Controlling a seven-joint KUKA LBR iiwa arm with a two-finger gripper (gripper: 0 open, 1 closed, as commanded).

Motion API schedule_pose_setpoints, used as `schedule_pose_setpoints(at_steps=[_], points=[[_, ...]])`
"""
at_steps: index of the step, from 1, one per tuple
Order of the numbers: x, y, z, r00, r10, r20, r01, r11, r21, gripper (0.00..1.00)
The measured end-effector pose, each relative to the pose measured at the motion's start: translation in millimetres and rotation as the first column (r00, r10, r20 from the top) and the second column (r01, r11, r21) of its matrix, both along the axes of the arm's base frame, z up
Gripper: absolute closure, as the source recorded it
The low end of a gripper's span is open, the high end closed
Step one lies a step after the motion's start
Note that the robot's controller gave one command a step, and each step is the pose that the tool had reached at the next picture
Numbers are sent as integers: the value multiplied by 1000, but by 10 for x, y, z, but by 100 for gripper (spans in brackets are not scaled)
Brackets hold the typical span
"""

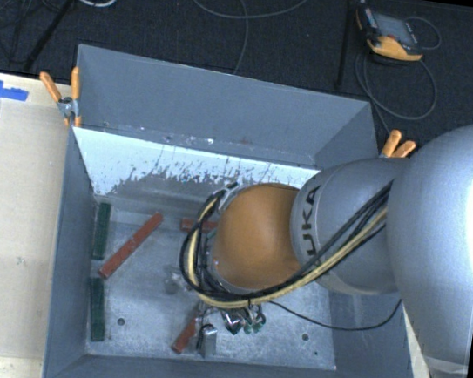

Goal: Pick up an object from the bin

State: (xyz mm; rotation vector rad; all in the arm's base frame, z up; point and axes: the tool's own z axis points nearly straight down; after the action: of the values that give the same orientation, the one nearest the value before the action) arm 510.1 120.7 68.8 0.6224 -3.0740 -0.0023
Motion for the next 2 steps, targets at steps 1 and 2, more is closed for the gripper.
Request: schedule_pose_setpoints(at_steps=[1,2], points=[[25,-5,23,1000,-5,8,5,1000,2,100],[15,-16,8,1000,-6,5,6,1000,0,0]])
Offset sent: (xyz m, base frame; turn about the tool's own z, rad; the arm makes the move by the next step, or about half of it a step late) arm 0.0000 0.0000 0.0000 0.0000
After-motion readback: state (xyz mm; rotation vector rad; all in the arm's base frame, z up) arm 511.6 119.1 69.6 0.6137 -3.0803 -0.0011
